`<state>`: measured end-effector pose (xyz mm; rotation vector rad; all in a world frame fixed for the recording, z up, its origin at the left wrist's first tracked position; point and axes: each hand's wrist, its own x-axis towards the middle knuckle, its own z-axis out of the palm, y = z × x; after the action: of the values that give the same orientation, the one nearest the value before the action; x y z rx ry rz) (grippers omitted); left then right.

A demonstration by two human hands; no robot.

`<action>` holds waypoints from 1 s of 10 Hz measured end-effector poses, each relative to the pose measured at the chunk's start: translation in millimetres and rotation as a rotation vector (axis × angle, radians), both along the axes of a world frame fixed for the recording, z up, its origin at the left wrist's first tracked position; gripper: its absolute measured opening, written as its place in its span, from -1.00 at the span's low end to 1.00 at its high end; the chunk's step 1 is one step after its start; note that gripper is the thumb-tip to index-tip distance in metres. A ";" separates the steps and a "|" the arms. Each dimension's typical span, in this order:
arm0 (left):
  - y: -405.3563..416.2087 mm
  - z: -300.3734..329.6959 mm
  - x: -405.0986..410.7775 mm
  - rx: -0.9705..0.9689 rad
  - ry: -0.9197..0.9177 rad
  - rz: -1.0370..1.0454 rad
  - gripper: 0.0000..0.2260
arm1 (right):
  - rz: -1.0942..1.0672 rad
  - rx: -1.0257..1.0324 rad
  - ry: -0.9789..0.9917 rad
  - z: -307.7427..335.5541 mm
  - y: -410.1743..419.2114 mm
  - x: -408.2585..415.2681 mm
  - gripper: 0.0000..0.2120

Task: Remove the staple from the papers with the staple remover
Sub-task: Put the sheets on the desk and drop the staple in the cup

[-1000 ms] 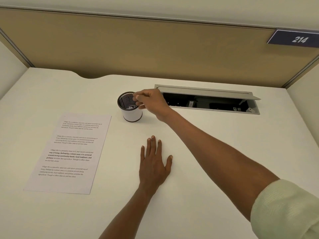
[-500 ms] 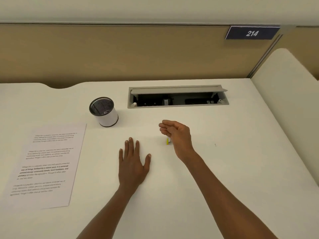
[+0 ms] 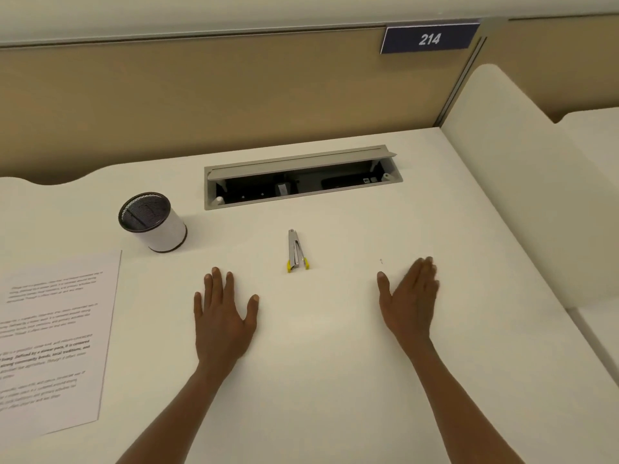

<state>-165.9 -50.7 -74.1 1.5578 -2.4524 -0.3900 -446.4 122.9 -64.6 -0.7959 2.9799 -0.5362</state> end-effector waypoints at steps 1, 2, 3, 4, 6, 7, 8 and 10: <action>-0.2 -0.5 0.3 -0.001 0.001 0.003 -0.30 | -0.040 0.141 -0.021 -3.7 6.8 -13.5 -0.04; -0.1 -1.4 0.4 -0.003 0.003 0.000 -0.30 | 0.061 0.187 -0.052 -2.9 -7.6 -13.4 -0.05; -0.1 -1.6 0.4 0.003 -0.002 0.000 -0.30 | 0.277 0.150 -0.148 0.9 -27.5 -15.1 -0.14; 0.2 -0.2 -0.3 0.004 0.004 0.004 -0.29 | 0.291 -0.030 -0.293 7.9 -33.1 -39.0 -0.23; 0.6 0.9 -0.1 0.006 -0.006 0.000 -0.30 | 0.114 0.104 -0.213 10.4 -29.4 -108.1 -0.11; 0.6 1.2 -0.8 0.005 -0.005 0.002 -0.30 | 0.235 0.156 -0.242 12.8 -52.6 -116.6 -0.21; 1.2 1.9 -0.7 0.007 -0.003 0.004 -0.30 | 0.387 0.209 -0.283 16.7 -79.0 -117.7 -0.24; 0.4 1.5 -0.6 0.006 0.004 0.005 -0.30 | 0.761 0.300 -0.258 27.1 -91.9 -102.1 -0.24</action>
<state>-166.5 -50.3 -72.7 1.5634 -2.4468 -0.3992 -548.5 31.0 -37.6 -1.5457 2.1973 -0.1305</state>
